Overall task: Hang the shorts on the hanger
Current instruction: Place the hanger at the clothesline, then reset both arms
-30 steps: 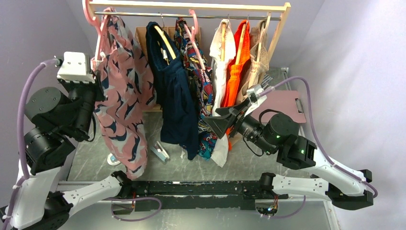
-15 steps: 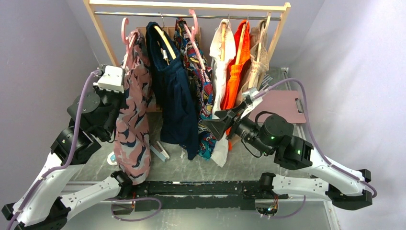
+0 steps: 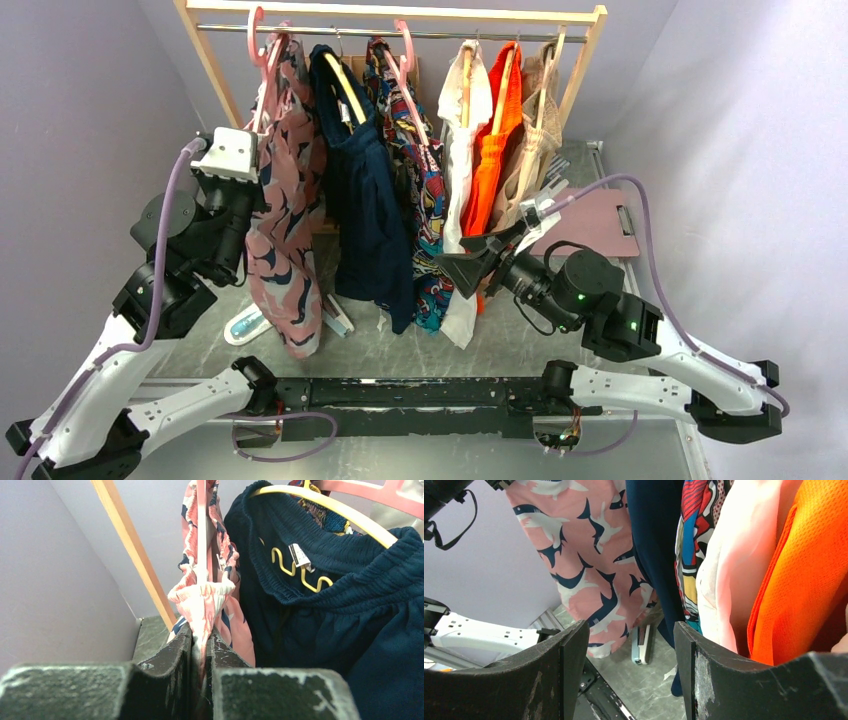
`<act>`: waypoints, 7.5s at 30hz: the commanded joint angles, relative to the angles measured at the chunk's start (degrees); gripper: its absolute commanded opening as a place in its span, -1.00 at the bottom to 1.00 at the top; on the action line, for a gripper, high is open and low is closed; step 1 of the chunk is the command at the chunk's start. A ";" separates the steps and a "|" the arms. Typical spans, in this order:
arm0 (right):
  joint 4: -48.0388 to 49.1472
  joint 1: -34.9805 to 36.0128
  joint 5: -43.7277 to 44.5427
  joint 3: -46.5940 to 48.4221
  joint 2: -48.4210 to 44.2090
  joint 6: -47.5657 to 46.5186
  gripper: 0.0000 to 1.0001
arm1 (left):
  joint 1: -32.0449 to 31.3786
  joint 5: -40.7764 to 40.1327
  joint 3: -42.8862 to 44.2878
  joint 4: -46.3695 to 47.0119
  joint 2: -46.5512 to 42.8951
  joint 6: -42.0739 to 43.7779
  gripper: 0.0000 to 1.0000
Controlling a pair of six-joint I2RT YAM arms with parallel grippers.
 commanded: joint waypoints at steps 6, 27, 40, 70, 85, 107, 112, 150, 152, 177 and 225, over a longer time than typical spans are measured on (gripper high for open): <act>-0.67 -0.01 1.69 -1.76 -3.11 -0.19 0.32 | 0.31 2.97 -4.40 12.06 -1.00 12.14 -0.86; -1.05 0.06 3.77 -2.61 -4.71 -1.98 0.32 | 0.32 2.09 -7.75 17.65 -0.42 32.22 -0.86; -0.76 0.03 4.25 -2.63 -5.04 -2.97 0.32 | 1.44 3.04 -8.29 20.36 3.10 33.71 -0.86; -0.79 0.04 5.84 -4.74 -4.54 -5.50 0.32 | 3.44 1.67 -15.79 39.92 2.28 59.95 -0.86; -1.74 -0.03 6.00 -3.50 -4.47 -5.69 0.32 | 3.42 2.94 -14.87 42.90 4.15 63.64 -0.86; -2.27 0.04 5.18 -3.79 -4.92 -3.77 0.31 | 11.48 7.00 -20.47 38.49 3.82 40.14 -0.86; -2.17 0.06 4.87 -3.54 -4.37 -3.70 0.31 | 11.84 5.39 -19.74 35.09 2.81 29.33 -0.86; -8.34 0.05 5.74 0.73 -4.60 0.84 0.33 | 11.82 14.80 10.65 -23.40 1.75 -13.63 0.85; -9.37 0.04 6.26 0.93 -5.07 1.23 0.33 | 11.83 17.03 12.64 -28.56 1.65 -15.69 0.91; -10.69 0.02 6.98 -0.94 -6.88 6.26 0.34 | 11.85 27.99 -8.63 -27.15 -5.12 -24.32 -0.79; -8.55 -0.03 3.57 2.09 1.44 4.49 0.34 | 11.81 23.31 17.63 -23.42 8.83 -26.38 0.82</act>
